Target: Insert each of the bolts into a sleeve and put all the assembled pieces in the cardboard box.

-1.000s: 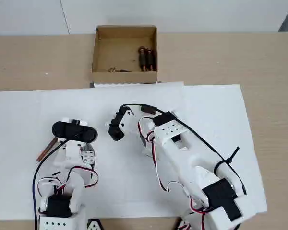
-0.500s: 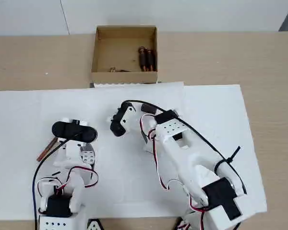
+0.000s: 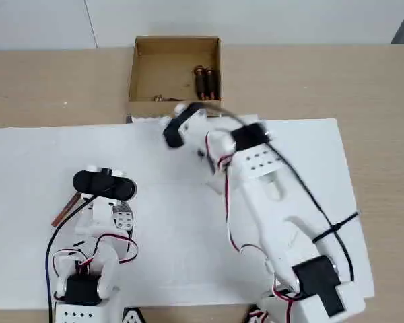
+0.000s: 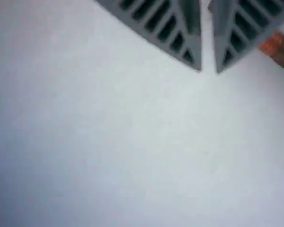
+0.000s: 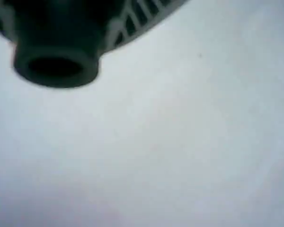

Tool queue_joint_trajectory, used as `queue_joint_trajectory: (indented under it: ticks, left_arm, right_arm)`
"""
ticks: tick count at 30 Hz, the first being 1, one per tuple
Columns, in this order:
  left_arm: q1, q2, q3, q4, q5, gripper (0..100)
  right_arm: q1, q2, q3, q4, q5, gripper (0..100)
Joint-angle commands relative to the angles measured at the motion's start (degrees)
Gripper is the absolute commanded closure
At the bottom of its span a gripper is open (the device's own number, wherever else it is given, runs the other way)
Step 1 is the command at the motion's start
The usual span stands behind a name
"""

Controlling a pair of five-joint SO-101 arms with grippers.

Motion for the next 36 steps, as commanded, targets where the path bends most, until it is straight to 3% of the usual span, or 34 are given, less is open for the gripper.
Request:
queue_joint_trajectory:
  ticks: [1, 9, 14, 26, 36]
  left_arm:
    - [-0.2, -0.7, -0.3, -1.5, -0.2, 99]
    - [-0.2, -0.7, -0.3, -1.5, -0.2, 99]
    - [-0.3, -0.7, -0.5, -1.2, -0.2, 99]
    - [-0.7, 2.0, -25.4, 15.9, -4.0, 99]
    - [-11.7, 37.2, -53.8, 19.5, -4.2, 99]
  right_arm:
    - [4.1, -2.7, -9.6, 9.5, -4.0, 99.5]
    - [13.0, -9.4, -11.4, 12.2, -22.4, 99.5]
    - [16.6, -13.7, -6.7, 12.4, -27.2, 99.5]
    - [29.0, -19.9, 6.0, 12.0, -28.4, 99.5]
    - [30.5, -20.1, 7.6, 12.0, -28.6, 99.5]
